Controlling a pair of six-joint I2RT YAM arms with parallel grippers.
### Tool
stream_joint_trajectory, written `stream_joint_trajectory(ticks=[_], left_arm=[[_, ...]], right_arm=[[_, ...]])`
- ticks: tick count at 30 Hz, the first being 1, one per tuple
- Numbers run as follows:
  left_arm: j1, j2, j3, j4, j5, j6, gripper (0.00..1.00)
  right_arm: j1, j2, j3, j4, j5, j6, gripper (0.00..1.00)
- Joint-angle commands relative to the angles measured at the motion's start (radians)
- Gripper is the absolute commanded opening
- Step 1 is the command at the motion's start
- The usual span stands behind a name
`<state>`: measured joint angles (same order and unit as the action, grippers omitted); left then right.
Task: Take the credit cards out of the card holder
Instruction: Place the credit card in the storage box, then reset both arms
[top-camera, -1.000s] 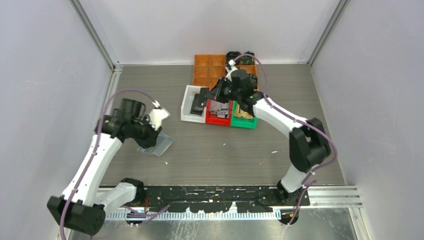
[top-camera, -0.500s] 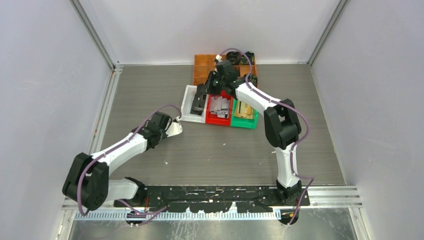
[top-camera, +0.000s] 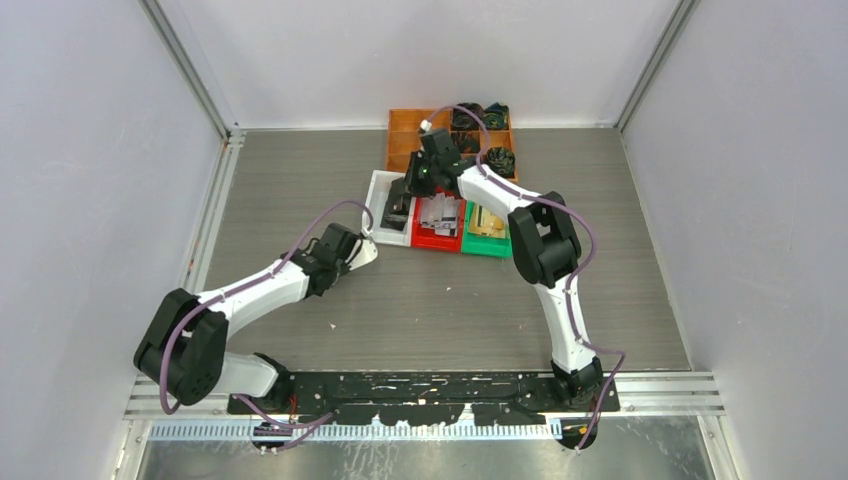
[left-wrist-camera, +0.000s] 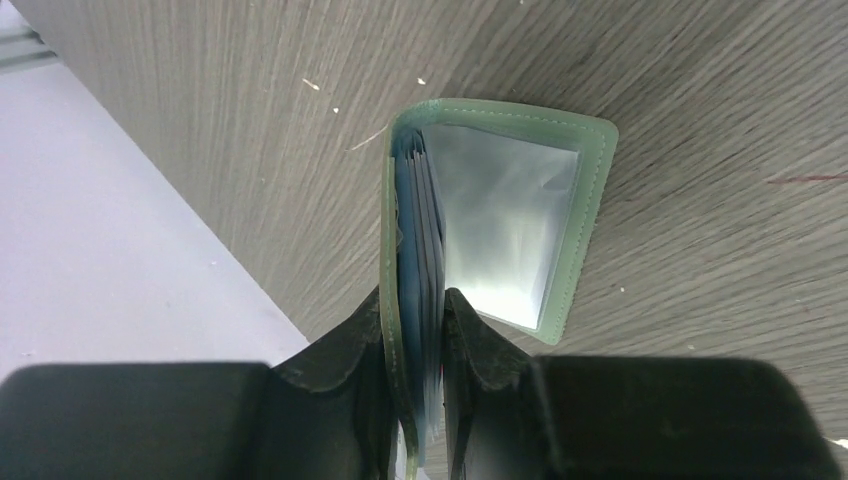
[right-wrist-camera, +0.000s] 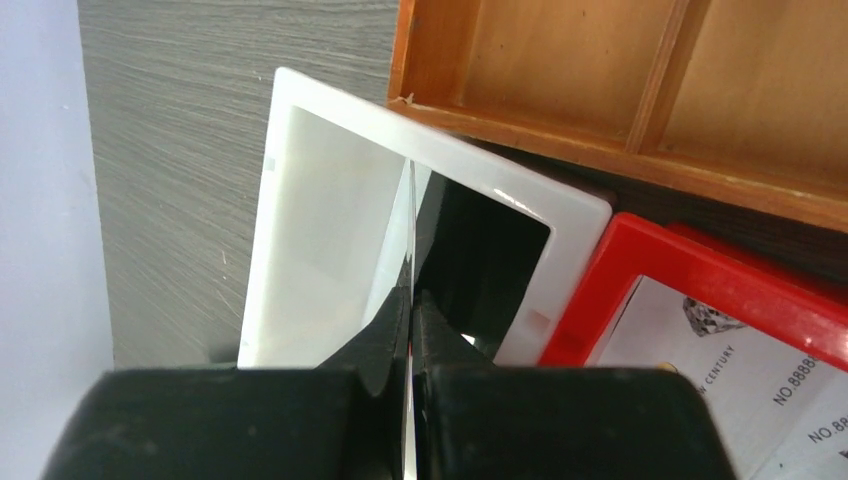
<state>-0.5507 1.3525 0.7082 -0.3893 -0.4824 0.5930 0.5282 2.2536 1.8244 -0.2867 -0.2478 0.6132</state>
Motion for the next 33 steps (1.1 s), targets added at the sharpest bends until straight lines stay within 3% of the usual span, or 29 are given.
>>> stream_joint_trajectory(ticks=[1,3,5,8,11,17,24,27,33], left_arm=[[-0.008,-0.024,-0.025,0.034,-0.018,-0.056,0.06],[-0.011,-0.024,-0.050,0.086,-0.059,-0.041,0.09],[-0.023,-0.022,-0.061,0.094,-0.071,-0.049,0.23],[-0.055,-0.030,-0.042,0.019,-0.055,-0.124,0.31],[-0.082,-0.043,-0.015,-0.059,-0.008,-0.198,0.40],[-0.082,-0.120,0.025,-0.190,0.253,-0.322,0.63],[-0.079,-0.193,-0.005,-0.200,0.434,-0.305,0.95],[-0.064,-0.196,0.026,-0.234,0.514,-0.291,0.99],[-0.021,-0.206,0.057,-0.262,0.600,-0.276,0.98]], right_arm=[[0.001,-0.015,0.051,0.003,0.028,-0.039,0.01],[0.001,-0.025,0.044,0.001,0.038,-0.039,0.03],[0.000,-0.041,0.035,-0.001,0.053,-0.040,0.15],[0.000,-0.077,0.018,-0.007,0.077,-0.043,0.21],[0.001,-0.127,-0.010,0.001,0.109,-0.054,0.35],[0.001,-0.220,-0.055,0.011,0.134,-0.077,0.42],[0.001,-0.397,-0.193,0.057,0.133,-0.081,0.46],[0.000,-0.499,-0.302,0.099,0.168,-0.094,0.53],[-0.030,-0.706,-0.481,0.107,0.237,-0.106,0.56]])
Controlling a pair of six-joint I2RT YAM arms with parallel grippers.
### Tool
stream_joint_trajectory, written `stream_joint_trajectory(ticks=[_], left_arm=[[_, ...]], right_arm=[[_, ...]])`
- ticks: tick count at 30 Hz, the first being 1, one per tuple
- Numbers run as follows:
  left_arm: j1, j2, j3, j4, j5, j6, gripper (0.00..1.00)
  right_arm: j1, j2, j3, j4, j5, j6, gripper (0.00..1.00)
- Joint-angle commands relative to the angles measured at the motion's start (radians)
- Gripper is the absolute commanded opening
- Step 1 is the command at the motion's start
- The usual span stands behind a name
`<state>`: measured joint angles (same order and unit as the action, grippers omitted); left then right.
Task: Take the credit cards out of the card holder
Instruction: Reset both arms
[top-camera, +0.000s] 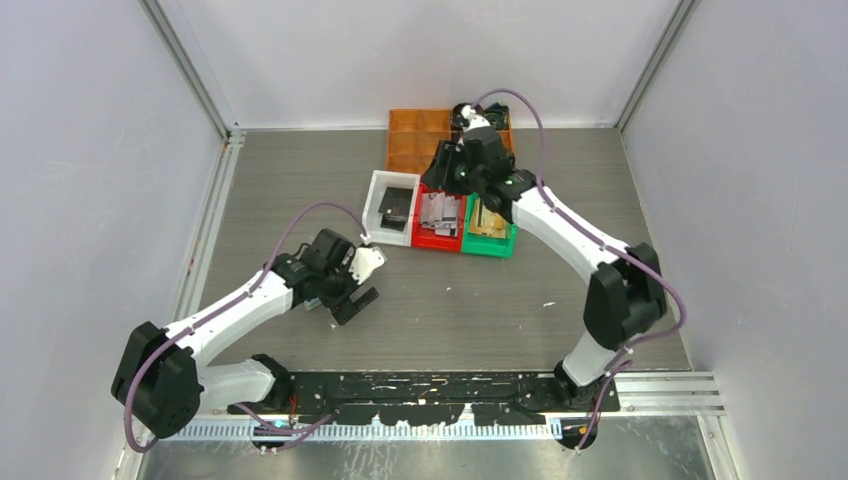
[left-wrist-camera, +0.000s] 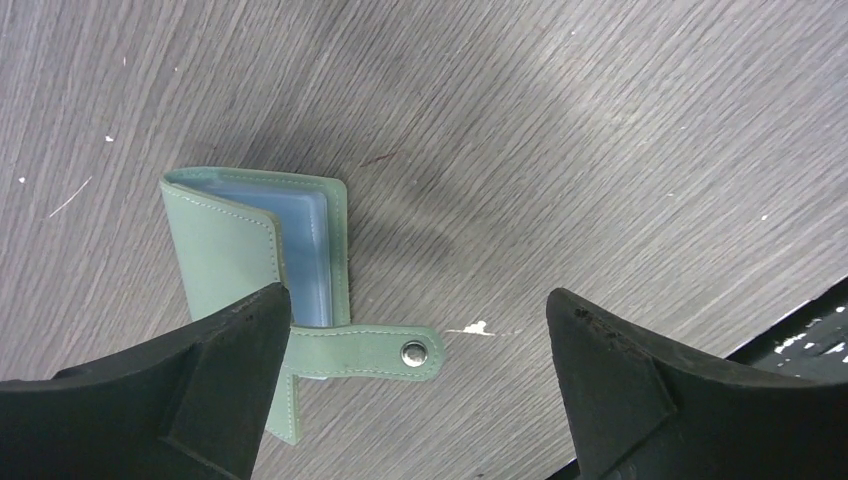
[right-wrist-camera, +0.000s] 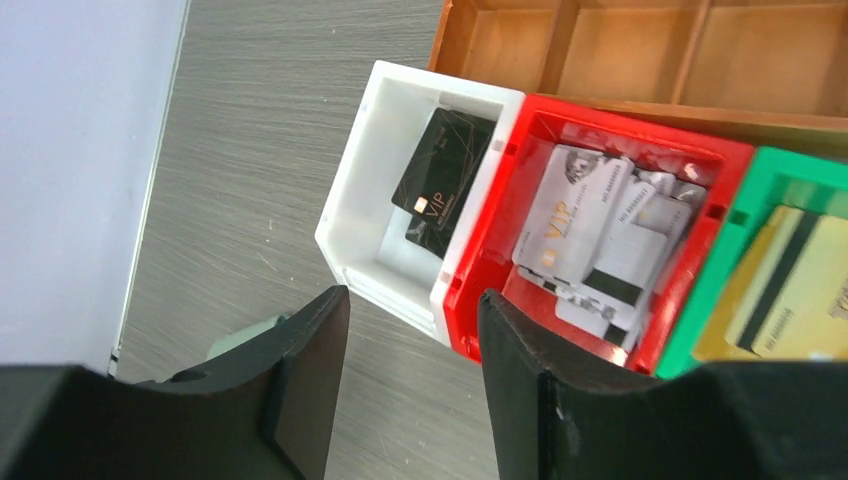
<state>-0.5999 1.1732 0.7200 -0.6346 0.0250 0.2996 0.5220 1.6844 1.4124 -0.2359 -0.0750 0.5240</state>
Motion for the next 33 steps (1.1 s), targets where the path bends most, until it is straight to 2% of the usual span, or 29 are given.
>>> stream_joint_trajectory(ticks=[1,5,8,13,14,19,23,27,30,33], left_arm=[[0.043,-0.036,0.043,-0.009,0.092,0.025,0.97],[0.144,-0.076,0.056,0.025,0.107,0.041,0.99],[0.261,-0.076,0.123,0.021,0.142,0.041,1.00],[0.447,-0.061,0.215,0.003,0.214,0.048,1.00],[0.489,-0.060,0.225,0.007,0.230,0.045,1.00],[0.774,-0.018,0.200,0.140,0.291,0.039,1.00],[0.921,0.042,0.095,0.351,0.324,-0.027,1.00],[0.943,0.086,-0.013,0.524,0.337,-0.105,1.00],[0.936,0.110,-0.033,0.608,0.332,-0.184,1.00],[0.937,0.123,-0.058,0.719,0.357,-0.275,1.00]], right_arm=[[-0.035,-0.174,-0.104,0.058,0.070,-0.012,0.57],[-0.091,-0.343,-0.280,0.085,0.192,0.005,0.65],[-0.150,-0.457,-0.427,0.105,0.331,0.028,0.74],[-0.202,-0.562,-0.550,0.071,0.529,0.040,0.98],[-0.210,-0.570,-0.566,0.054,0.578,0.043,0.99],[-0.261,-0.618,-0.685,0.075,0.801,0.030,0.99],[-0.282,-0.648,-0.802,0.214,0.909,0.024,0.99],[-0.291,-0.596,-0.873,0.391,1.013,-0.061,1.00],[-0.348,-0.519,-0.878,0.459,1.015,-0.056,0.99],[-0.399,-0.437,-0.918,0.599,1.013,-0.050,1.00]])
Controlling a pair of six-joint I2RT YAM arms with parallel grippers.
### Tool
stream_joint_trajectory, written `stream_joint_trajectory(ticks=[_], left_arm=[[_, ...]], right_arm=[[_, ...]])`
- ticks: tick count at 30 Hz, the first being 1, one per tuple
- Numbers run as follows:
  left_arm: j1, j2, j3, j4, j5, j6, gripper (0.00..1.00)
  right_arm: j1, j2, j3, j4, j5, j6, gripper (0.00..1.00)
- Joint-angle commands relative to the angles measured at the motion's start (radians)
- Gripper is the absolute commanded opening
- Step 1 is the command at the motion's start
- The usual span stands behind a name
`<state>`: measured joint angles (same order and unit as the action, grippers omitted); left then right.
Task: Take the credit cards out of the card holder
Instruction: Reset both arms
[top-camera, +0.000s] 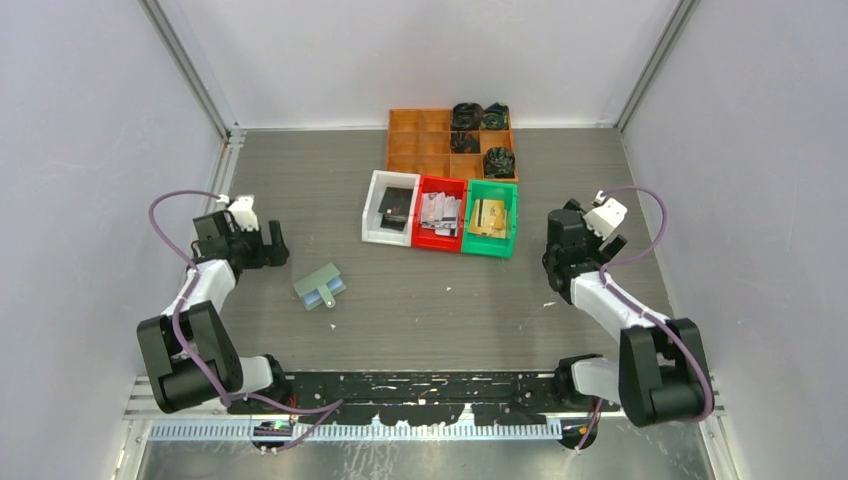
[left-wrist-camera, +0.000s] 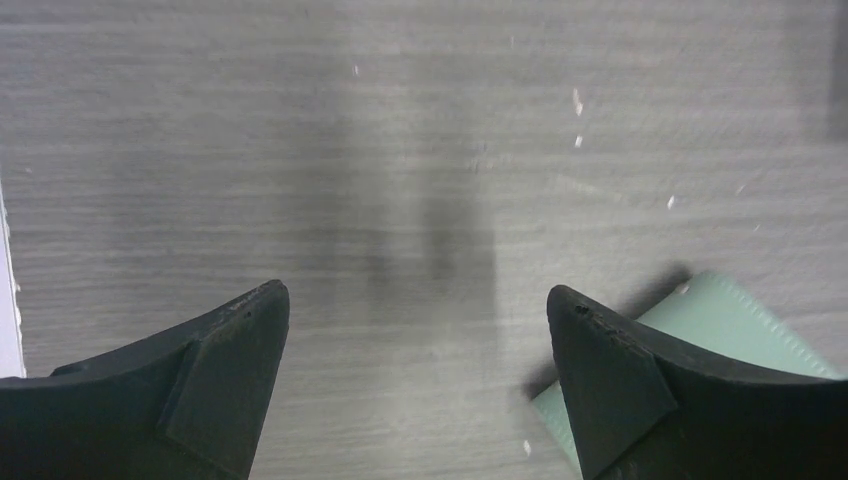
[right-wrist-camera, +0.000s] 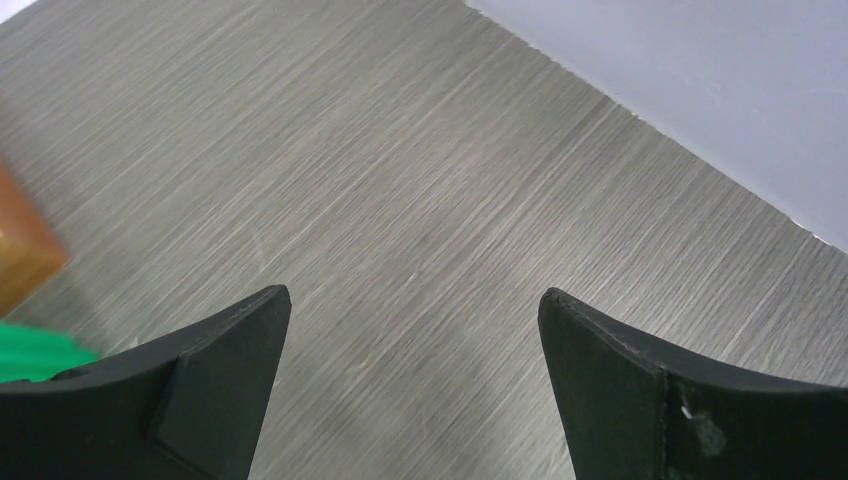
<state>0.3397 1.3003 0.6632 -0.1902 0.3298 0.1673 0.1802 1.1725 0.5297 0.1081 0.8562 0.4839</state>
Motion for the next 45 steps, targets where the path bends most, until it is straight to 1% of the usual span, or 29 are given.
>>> stream_joint_trajectory(ticks=[1,2,4,5,6,9,11,12,14,15,17,18,19,20,21,22,23,24,25,26,27,28,29,31,36,45], left_arm=[[-0.003,0.001,-0.028,0.339,0.063,-0.192,1.00],[-0.004,0.012,-0.056,0.409,0.075,-0.232,1.00],[-0.006,0.041,-0.119,0.558,0.091,-0.290,1.00],[-0.007,0.061,-0.147,0.629,0.096,-0.314,1.00],[-0.011,0.082,-0.170,0.691,0.094,-0.332,1.00],[-0.030,0.150,-0.222,0.888,0.036,-0.390,1.00],[-0.043,0.198,-0.239,0.994,0.005,-0.441,1.00],[-0.055,0.214,-0.237,1.022,0.008,-0.433,1.00],[-0.089,0.197,-0.220,0.956,-0.020,-0.397,1.00],[-0.108,0.186,-0.235,0.960,-0.039,-0.380,1.00],[-0.161,0.169,-0.287,1.044,-0.078,-0.329,1.00],[-0.193,0.162,-0.312,1.082,-0.113,-0.296,1.00],[-0.238,0.181,-0.343,1.141,-0.170,-0.252,1.00],[-0.281,0.230,-0.370,1.238,-0.228,-0.225,1.00],[-0.303,0.288,-0.393,1.375,-0.264,-0.222,1.00],[-0.308,0.285,-0.393,1.380,-0.267,-0.219,1.00],[-0.310,0.243,-0.373,1.264,-0.262,-0.216,1.00],[-0.310,0.218,-0.339,1.155,-0.272,-0.215,1.00],[-0.309,0.234,-0.314,1.128,-0.294,-0.231,1.00],[-0.313,0.259,-0.305,1.158,-0.295,-0.226,1.00],[-0.321,0.257,-0.299,1.151,-0.290,-0.215,1.00],[-0.324,0.244,-0.287,1.097,-0.283,-0.209,1.00],[-0.324,0.241,-0.288,1.094,-0.282,-0.207,1.00],[-0.324,0.251,-0.298,1.135,-0.288,-0.209,1.00],[-0.324,0.249,-0.291,1.116,-0.260,-0.199,1.00],[-0.324,0.249,-0.290,1.114,-0.259,-0.199,1.00]], right_arm=[[-0.075,0.103,-0.048,0.284,0.047,-0.028,0.99],[-0.083,0.144,-0.044,0.293,0.050,-0.034,1.00],[-0.086,0.196,-0.086,0.415,0.064,-0.096,0.99],[-0.089,0.196,-0.096,0.442,0.069,-0.102,0.99],[-0.096,0.188,-0.109,0.474,0.022,-0.119,1.00],[-0.102,0.229,-0.159,0.679,-0.046,-0.209,1.00],[-0.105,0.276,-0.165,0.717,-0.081,-0.217,1.00],[-0.105,0.301,-0.182,0.800,-0.117,-0.257,1.00],[-0.106,0.297,-0.195,0.799,-0.245,-0.288,0.99],[-0.102,0.317,-0.230,0.886,-0.292,-0.319,0.99],[-0.086,0.395,-0.291,1.082,-0.350,-0.367,0.99],[-0.074,0.402,-0.287,1.090,-0.347,-0.381,0.99],[-0.070,0.391,-0.272,1.027,-0.342,-0.376,1.00],[-0.070,0.394,-0.249,0.994,-0.335,-0.372,0.99],[-0.076,0.405,-0.226,0.965,-0.328,-0.369,0.99],[-0.092,0.400,-0.195,0.916,-0.342,-0.353,0.99],[-0.121,0.386,-0.185,0.855,-0.369,-0.326,1.00],[-0.149,0.382,-0.174,0.832,-0.401,-0.301,1.00],[-0.157,0.386,-0.176,0.842,-0.408,-0.302,0.99],[-0.158,0.387,-0.180,0.855,-0.408,-0.305,1.00],[-0.157,0.383,-0.183,0.854,-0.408,-0.303,0.99],[-0.158,0.378,-0.184,0.851,-0.407,-0.303,0.99],[-0.157,0.377,-0.186,0.851,-0.409,-0.303,0.99],[-0.158,0.380,-0.189,0.863,-0.408,-0.304,1.00],[-0.157,0.381,-0.188,0.860,-0.408,-0.305,0.99],[-0.157,0.386,-0.179,0.855,-0.410,-0.306,0.99]])
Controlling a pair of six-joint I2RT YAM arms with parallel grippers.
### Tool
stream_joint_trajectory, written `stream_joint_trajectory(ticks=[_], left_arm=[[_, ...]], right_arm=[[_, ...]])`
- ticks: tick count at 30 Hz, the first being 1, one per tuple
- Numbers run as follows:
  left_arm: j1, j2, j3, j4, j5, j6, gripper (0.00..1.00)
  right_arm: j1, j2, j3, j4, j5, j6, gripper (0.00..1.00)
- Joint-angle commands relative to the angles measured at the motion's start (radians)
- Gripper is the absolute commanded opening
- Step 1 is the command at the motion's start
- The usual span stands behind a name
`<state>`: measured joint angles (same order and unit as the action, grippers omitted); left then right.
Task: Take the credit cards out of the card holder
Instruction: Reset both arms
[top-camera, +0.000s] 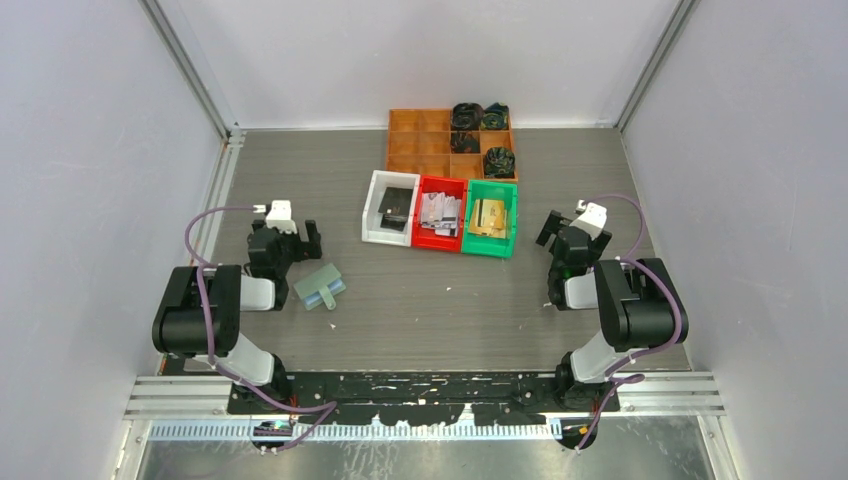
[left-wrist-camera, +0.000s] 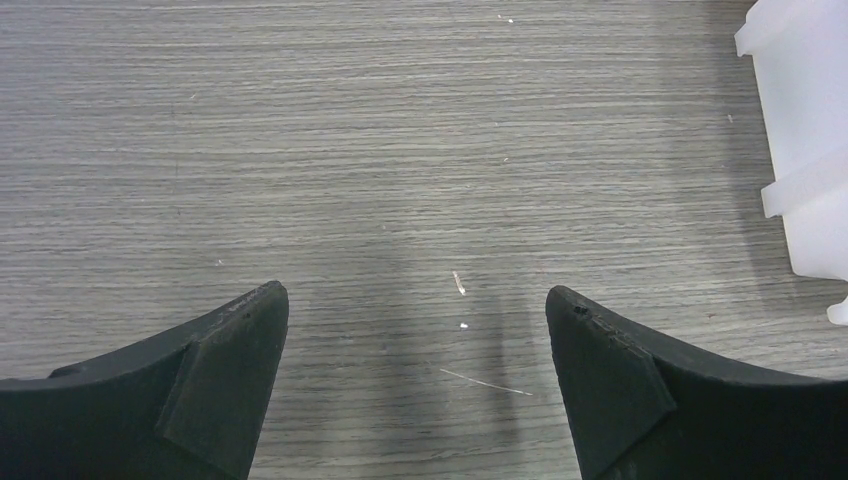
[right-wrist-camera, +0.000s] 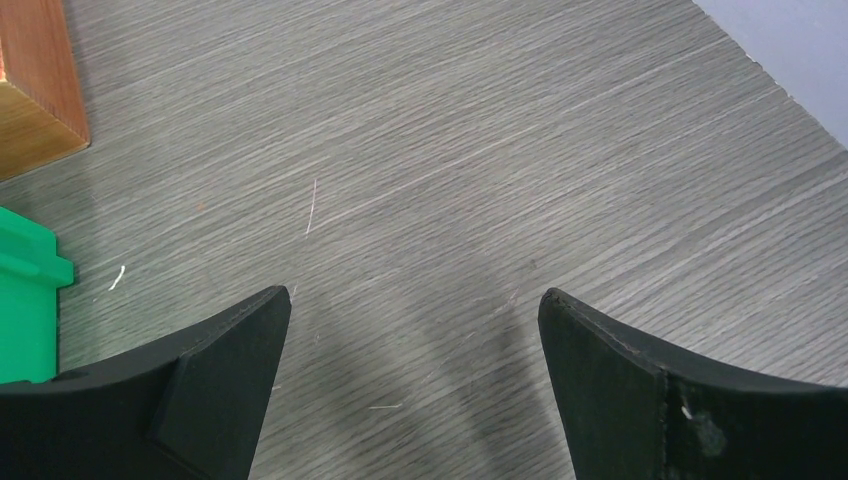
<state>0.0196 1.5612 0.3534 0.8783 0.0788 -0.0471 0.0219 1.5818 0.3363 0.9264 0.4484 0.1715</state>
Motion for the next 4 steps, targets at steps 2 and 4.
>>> stream_joint_trajectory(ticks=[2,4], left_arm=[[-0.004,-0.012,0.019,0.045,-0.008,0.016,1.00],[-0.004,-0.011,0.019,0.045,-0.009,0.015,1.00]], right_arm=[[0.001,-0.024,0.013,0.036,-0.002,0.006,0.99],[0.001,-0.027,0.009,0.038,-0.003,0.006,1.00]])
